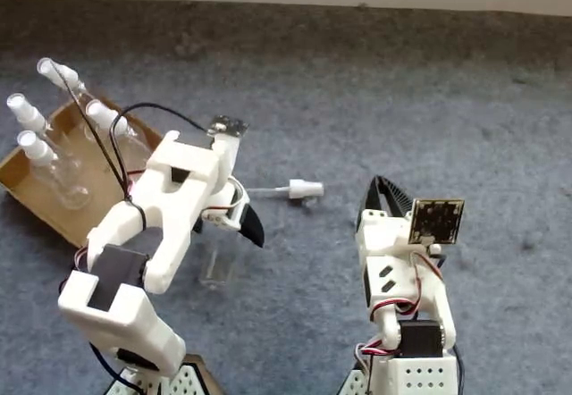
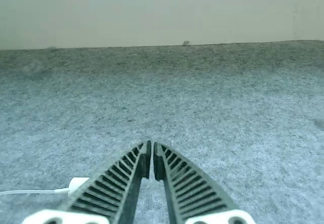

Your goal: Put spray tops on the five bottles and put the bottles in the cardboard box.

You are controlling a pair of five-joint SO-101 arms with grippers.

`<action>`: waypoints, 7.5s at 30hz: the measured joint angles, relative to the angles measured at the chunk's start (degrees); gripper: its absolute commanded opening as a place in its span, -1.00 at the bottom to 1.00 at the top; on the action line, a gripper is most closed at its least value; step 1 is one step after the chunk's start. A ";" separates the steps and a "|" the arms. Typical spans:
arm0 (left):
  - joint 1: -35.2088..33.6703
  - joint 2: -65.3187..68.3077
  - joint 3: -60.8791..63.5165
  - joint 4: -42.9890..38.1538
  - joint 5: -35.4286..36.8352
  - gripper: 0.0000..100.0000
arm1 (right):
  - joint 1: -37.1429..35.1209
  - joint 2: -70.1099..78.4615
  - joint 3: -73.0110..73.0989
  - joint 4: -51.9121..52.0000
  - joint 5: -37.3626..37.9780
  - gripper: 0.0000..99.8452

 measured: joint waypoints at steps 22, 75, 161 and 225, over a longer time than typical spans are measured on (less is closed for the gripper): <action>0.44 -0.62 0.00 0.00 -0.09 -0.72 | 0.00 0.00 0.00 0.00 0.35 -0.97; 3.69 -91.78 44.31 -25.93 0.00 -0.72 | -1.67 0.00 -6.95 15.03 0.35 -0.96; -5.27 -111.74 72.09 -52.75 4.31 -0.72 | -18.90 135.82 -111.21 37.71 -45.19 -0.75; -5.27 -111.74 72.09 -52.75 4.31 -0.72 | -25.32 137.23 -113.76 50.29 9.49 -0.86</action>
